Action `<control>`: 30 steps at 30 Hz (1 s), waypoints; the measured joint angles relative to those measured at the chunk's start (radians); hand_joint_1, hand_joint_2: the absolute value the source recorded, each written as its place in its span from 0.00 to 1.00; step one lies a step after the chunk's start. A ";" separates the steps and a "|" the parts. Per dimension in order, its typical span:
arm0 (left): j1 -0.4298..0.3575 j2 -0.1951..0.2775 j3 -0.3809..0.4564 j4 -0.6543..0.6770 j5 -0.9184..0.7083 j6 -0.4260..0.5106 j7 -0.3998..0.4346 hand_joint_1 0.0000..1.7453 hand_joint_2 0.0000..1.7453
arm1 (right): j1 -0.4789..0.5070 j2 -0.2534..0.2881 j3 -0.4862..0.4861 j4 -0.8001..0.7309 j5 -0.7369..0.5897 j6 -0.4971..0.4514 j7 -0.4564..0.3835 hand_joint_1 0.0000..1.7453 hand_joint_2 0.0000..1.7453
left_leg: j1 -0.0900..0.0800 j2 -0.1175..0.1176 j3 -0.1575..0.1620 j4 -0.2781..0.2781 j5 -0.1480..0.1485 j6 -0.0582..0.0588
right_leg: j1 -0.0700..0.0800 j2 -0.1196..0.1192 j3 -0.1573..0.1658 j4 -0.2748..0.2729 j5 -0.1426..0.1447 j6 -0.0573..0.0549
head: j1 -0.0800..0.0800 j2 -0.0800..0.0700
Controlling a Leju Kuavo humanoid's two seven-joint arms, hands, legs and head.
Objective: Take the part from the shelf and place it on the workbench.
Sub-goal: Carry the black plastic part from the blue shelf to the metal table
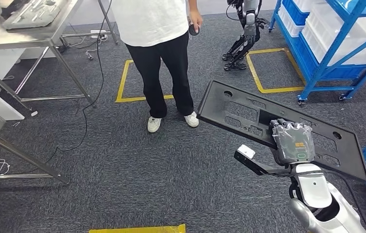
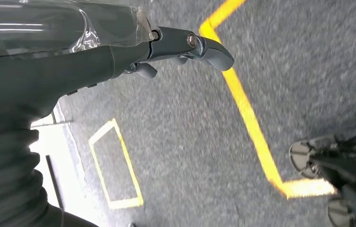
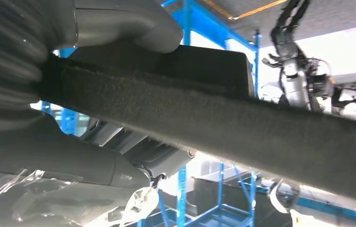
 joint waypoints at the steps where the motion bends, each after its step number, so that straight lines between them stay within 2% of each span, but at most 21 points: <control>1: 0.000 -0.001 0.000 0.000 0.001 0.001 -0.004 0.00 1.00 | 0.000 0.000 0.000 0.000 0.000 0.002 0.000 1.00 1.00 | -0.006 0.002 0.021 -0.048 0.029 0.009 | 0.002 -0.009 0.003 -0.002 -0.001 -0.001 | 0.000 0.000; 2: 0.000 -0.001 0.000 0.000 0.002 0.002 -0.008 0.00 1.00 | 0.000 0.000 0.000 0.000 -0.001 0.004 0.000 1.00 1.00 | -0.018 0.013 0.061 -0.132 0.067 0.022 | 0.002 -0.018 0.009 -0.007 -0.002 -0.002 | 0.000 0.000; 4: -0.003 0.001 0.000 0.000 0.003 0.004 -0.015 0.00 1.00 | 0.001 0.000 0.000 0.000 -0.003 0.005 0.001 1.00 1.00 | -0.047 0.065 0.148 -0.302 0.128 0.049 | 0.004 -0.035 0.021 -0.017 -0.005 -0.001 | -0.001 0.000; 5: -0.005 0.002 0.000 0.000 0.003 0.006 -0.017 0.00 1.00 | 0.002 0.000 0.000 0.000 -0.004 0.006 0.001 1.00 1.00 | -0.058 0.087 0.174 -0.352 0.141 0.059 | 0.006 -0.045 0.025 -0.020 -0.006 0.001 | -0.001 0.000; 6: -0.008 0.004 0.000 0.000 0.003 0.006 -0.017 0.00 1.00 | 0.003 0.000 0.000 0.000 -0.005 0.007 0.002 1.00 1.00 | -0.065 0.096 0.184 -0.373 0.143 0.064 | 0.007 -0.056 0.028 -0.022 -0.008 0.003 | -0.001 0.000; 8: -0.009 0.004 0.000 0.000 0.003 0.006 -0.017 0.00 1.00 | 0.002 0.000 -0.001 0.000 -0.006 0.009 0.003 1.00 1.00 | -0.061 0.076 0.191 -0.388 0.147 0.064 | 0.009 -0.072 0.033 -0.023 -0.016 0.010 | -0.001 0.000; 10: -0.008 0.003 0.000 0.000 0.003 0.003 -0.015 0.00 1.00 | 0.000 -0.001 -0.002 0.000 -0.007 0.010 0.004 1.00 1.00 | -0.051 0.052 0.206 -0.403 0.154 0.064 | 0.010 -0.041 0.019 0.024 -0.051 0.013 | -0.001 0.000; 12: -0.010 -0.001 0.000 0.000 0.003 0.000 -0.013 0.00 1.00 | 0.002 -0.004 -0.003 0.000 -0.008 0.012 0.004 1.00 1.00 | -0.044 0.026 0.214 -0.407 0.156 0.066 | 0.010 0.010 -0.044 0.164 -0.120 0.015 | -0.001 0.000; 13: -0.011 -0.002 0.000 0.000 0.003 0.000 -0.012 0.00 1.00 | 0.004 -0.005 -0.003 0.000 -0.008 0.012 0.004 1.00 1.00 | -0.042 0.013 0.215 -0.406 0.156 0.067 | 0.010 0.022 -0.085 0.243 -0.150 0.017 | -0.001 0.000; 14: -0.011 -0.004 -0.001 0.000 0.003 -0.001 -0.011 0.00 1.00 | 0.007 -0.006 -0.003 0.000 -0.009 0.013 0.004 1.00 1.00 | -0.040 -0.001 0.216 -0.405 0.155 0.066 | 0.009 0.026 -0.117 0.300 -0.164 0.021 | -0.002 0.000; 15: -0.010 -0.006 -0.001 0.000 0.003 -0.001 -0.009 0.00 1.00 | 0.008 -0.006 -0.003 0.000 -0.009 0.013 0.004 1.00 1.00 | -0.036 -0.017 0.217 -0.402 0.153 0.064 | 0.007 0.028 -0.130 0.315 -0.156 0.026 | -0.002 0.000; 16: -0.008 -0.006 -0.001 0.000 0.003 -0.002 -0.008 0.00 1.00 | 0.009 -0.006 -0.003 0.000 -0.009 0.014 0.004 1.00 1.00 | -0.031 -0.031 0.218 -0.397 0.150 0.060 | 0.004 0.029 -0.121 0.283 -0.126 0.031 | -0.002 0.000; 17: -0.007 -0.007 -0.001 0.000 0.002 -0.003 -0.008 0.00 1.00 | 0.009 -0.006 -0.004 0.000 -0.009 0.014 0.004 1.00 1.00 | -0.025 -0.046 0.220 -0.389 0.145 0.053 | -0.002 0.035 -0.093 0.215 -0.082 0.039 | -0.002 0.000; 18: -0.005 -0.006 -0.001 0.000 0.002 -0.004 -0.008 0.00 1.00 | 0.010 -0.007 -0.004 0.000 -0.009 0.014 0.005 1.00 1.00 | -0.021 -0.060 0.218 -0.380 0.138 0.046 | -0.011 0.054 -0.059 0.134 -0.041 0.049 | -0.001 0.000; 19: -0.006 -0.005 -0.001 0.000 0.002 -0.005 -0.007 0.00 1.00 | 0.010 -0.007 -0.005 0.000 -0.009 0.014 0.005 1.00 1.00 | -0.018 -0.072 0.214 -0.366 0.131 0.039 | -0.018 0.074 -0.028 0.065 -0.013 0.053 | -0.002 0.000; 21: -0.006 -0.004 -0.001 0.000 0.002 -0.006 -0.006 0.00 1.00 | 0.014 -0.008 -0.007 0.000 -0.012 0.013 0.007 1.00 1.00 | -0.016 -0.090 0.203 -0.352 0.126 0.030 | -0.024 0.099 -0.001 0.001 0.003 0.048 | -0.002 0.000; 23: -0.002 -0.005 -0.001 0.000 0.002 -0.006 -0.005 0.00 1.00 | 0.016 -0.007 -0.009 0.000 -0.016 0.012 0.009 1.00 1.00 | -0.013 -0.101 0.195 -0.350 0.126 0.025 | -0.019 0.078 0.003 -0.004 0.002 0.032 | -0.002 0.000; 25: 0.003 -0.005 -0.001 0.000 0.003 -0.006 -0.005 0.00 1.00 | 0.015 -0.007 -0.010 0.000 -0.018 0.010 0.010 1.00 1.00 | -0.011 -0.068 0.170 -0.303 0.099 0.015 | -0.016 0.054 0.007 -0.005 0.001 0.020 | -0.003 0.000; 27: 0.001 -0.006 -0.001 0.000 0.003 -0.004 -0.006 0.00 1.00 | 0.016 -0.007 -0.013 0.000 -0.019 0.008 0.011 1.00 1.00 | -0.008 -0.018 0.101 -0.162 0.035 0.004 | -0.011 0.033 0.011 -0.006 -0.002 0.012 | -0.003 0.000; 29: 0.000 -0.006 -0.002 0.000 0.002 -0.003 -0.006 0.00 1.00 | 0.017 -0.007 -0.016 0.000 -0.020 0.006 0.012 1.00 1.00 | -0.005 -0.002 0.024 -0.015 -0.016 0.004 | -0.005 0.011 0.014 -0.006 -0.006 0.007 | -0.003 0.000; 30: 0.001 -0.006 -0.002 0.000 0.002 -0.003 -0.006 0.00 1.00 | 0.019 -0.007 -0.017 0.000 -0.020 0.006 0.012 1.00 1.00 | -0.006 -0.001 0.008 0.009 -0.016 0.008 | -0.002 0.001 0.017 -0.007 -0.008 0.005 | -0.003 0.000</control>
